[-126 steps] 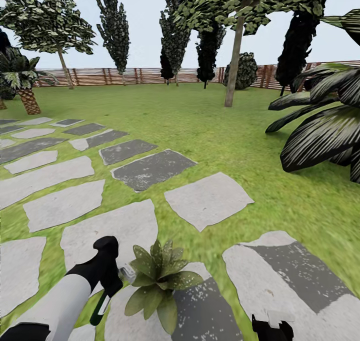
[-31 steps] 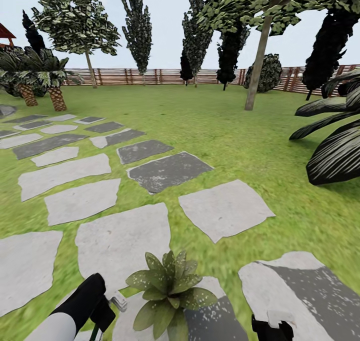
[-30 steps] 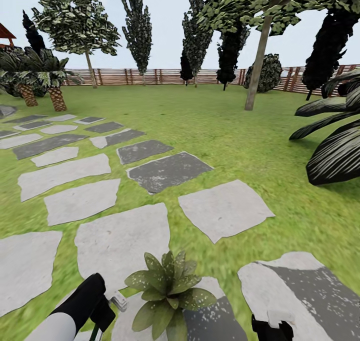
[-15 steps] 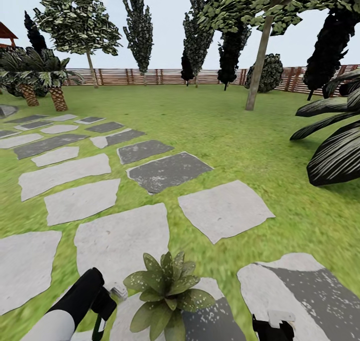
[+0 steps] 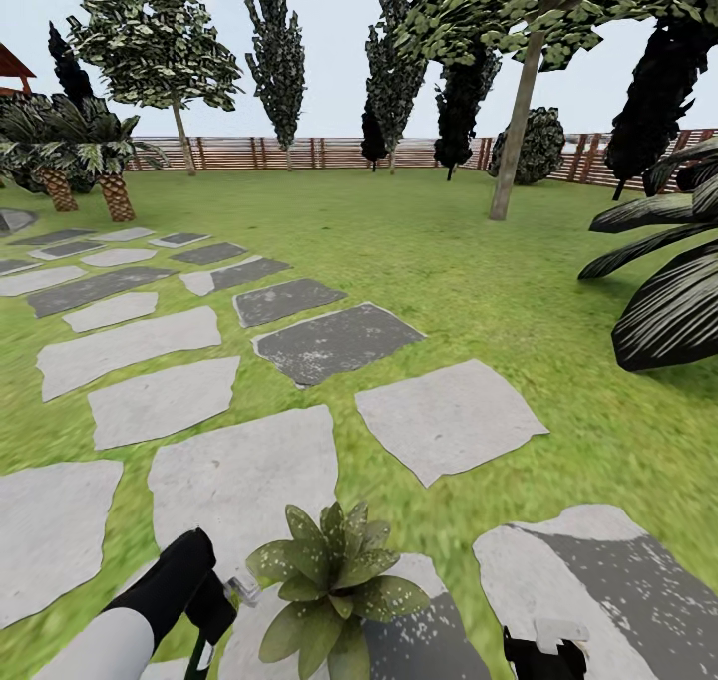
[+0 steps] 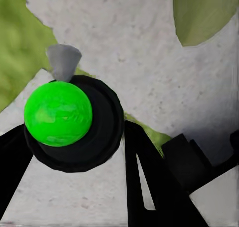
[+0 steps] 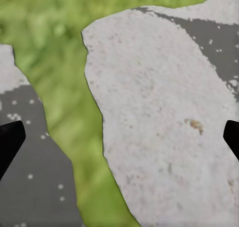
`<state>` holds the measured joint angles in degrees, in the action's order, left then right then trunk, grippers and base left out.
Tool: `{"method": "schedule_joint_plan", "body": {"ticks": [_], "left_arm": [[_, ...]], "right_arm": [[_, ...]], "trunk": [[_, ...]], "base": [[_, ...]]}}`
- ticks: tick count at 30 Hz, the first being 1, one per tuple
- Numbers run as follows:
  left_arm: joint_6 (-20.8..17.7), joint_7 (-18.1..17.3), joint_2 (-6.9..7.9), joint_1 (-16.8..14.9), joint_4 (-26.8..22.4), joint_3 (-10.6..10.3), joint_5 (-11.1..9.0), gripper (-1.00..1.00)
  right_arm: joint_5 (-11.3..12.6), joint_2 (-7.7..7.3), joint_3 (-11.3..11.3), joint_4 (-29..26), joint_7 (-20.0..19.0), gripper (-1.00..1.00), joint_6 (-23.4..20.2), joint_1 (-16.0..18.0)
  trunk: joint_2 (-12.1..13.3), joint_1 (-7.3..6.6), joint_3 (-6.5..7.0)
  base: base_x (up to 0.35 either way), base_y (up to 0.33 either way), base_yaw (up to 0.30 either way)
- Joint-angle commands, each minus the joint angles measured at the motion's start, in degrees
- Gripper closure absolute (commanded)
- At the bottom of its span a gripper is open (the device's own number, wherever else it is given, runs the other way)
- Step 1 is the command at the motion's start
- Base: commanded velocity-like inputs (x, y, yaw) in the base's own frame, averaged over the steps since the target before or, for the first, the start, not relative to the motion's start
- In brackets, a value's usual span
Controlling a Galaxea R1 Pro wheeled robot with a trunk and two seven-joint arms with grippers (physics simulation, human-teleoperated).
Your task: Pick up the pesticide atomizer in the garden and spray insectifuge to fully cover both potted plants in the garden.
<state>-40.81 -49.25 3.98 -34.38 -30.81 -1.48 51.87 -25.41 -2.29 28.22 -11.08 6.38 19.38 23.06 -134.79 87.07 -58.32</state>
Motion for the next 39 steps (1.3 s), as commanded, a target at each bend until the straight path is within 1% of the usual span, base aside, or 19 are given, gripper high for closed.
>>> {"method": "schedule_joint_plan", "body": {"ticks": [1, 3, 5, 10, 16, 20, 24, 29, 32, 35, 36, 38, 39], "left_arm": [[-0.18, -1.22, 0.58, 0.04, 0.35, -0.87, 0.66, 1.00], [-0.11, -1.94, 1.63, 0.21, 0.80, -1.51, 1.03, 1.00], [-0.08, -2.09, 1.87, 0.31, 1.08, -1.63, 1.15, 1.00], [0.02, -1.77, 1.66, 0.36, 1.76, -1.71, 2.02, 1.00], [-0.12, -1.56, 1.66, 0.36, 1.41, -1.54, 2.01, 1.00], [-0.28, -1.42, 1.60, 0.36, 1.23, -1.15, 2.01, 1.00], [-0.55, -1.22, 1.43, 0.28, 1.03, -0.90, 1.93, 1.00], [-0.55, -1.20, 1.55, 0.10, 0.99, -0.89, 1.47, 1.00], [-0.45, -0.62, 1.29, 0.10, 0.93, -0.78, 1.40, 1.00], [-0.33, 2.60, 0.95, 0.22, 1.55, -0.62, 1.05, 1.00], [-0.28, 3.19, 0.51, 0.26, 1.80, -0.58, 0.70, 1.00], [-0.26, 3.68, -1.14, 0.34, 2.01, -0.53, -0.65, 1.00], [-0.31, 3.74, -1.52, 0.35, 2.02, -0.58, -0.92, 1.00]], "right_arm": [[-0.60, 0.01, 0.34, 0.09, 0.21, -1.00, 0.22, 0.05], [-0.60, 0.01, 0.34, 0.09, 0.21, -1.00, 0.22, 0.05], [-0.60, 0.01, 0.34, 0.09, 0.21, -1.00, 0.22, 0.05], [-0.60, 0.01, 0.34, 0.09, 0.21, -1.00, 0.22, 0.05], [-0.60, 0.01, 0.34, 0.09, 0.21, -1.00, 0.22, 0.05], [-0.60, 0.01, 0.34, 0.09, 0.21, -1.00, 0.22, 0.05], [-0.60, 0.01, 0.34, 0.09, 0.21, -1.00, 0.22, 0.05], [-0.60, 0.01, 0.34, 0.09, 0.21, -1.00, 0.22, 0.05], [-0.60, 0.01, 0.34, 0.09, 0.21, -1.00, 0.22, 0.05], [-0.63, -0.02, 0.34, 0.09, 0.17, -1.00, 0.22, 0.05], [-0.66, -0.05, 0.34, 0.09, 0.15, -1.00, 0.22, 0.05], [-0.69, -0.07, 0.34, 0.09, 0.13, -1.00, 0.22, 0.05], [-0.69, -0.08, 0.34, 0.09, 0.13, -1.00, 0.22, 0.05]], "trunk": [[-0.02, -0.01, -0.05], [-0.02, -0.01, -0.05], [-0.02, -0.01, -0.05], [-0.02, -0.01, -0.05], [-0.02, -0.01, -0.05], [-0.02, -0.01, -0.05], [-0.02, -0.01, -0.05], [-0.02, -0.01, -0.05], [-0.02, -0.01, -0.05], [-0.02, -0.01, -0.05], [-0.02, -0.01, -0.05], [-0.02, -0.01, -0.05], [-0.02, -0.01, -0.05]], "base": [[0.000, 0.000, 0.000], [0.000, 0.000, 0.000], [0.000, 0.000, 0.000], [0.000, 0.000, 0.000], [0.000, -0.008, 0.000], [-0.103, -0.220, 0.020], [-0.211, -0.214, 0.230], [-0.314, -0.023, 0.275], [-0.329, -0.001, 0.194], [-0.115, 0.000, 0.035], [-0.029, 0.000, 0.009], [-0.009, 0.000, 0.003], [-0.003, 0.000, 0.001]]}}
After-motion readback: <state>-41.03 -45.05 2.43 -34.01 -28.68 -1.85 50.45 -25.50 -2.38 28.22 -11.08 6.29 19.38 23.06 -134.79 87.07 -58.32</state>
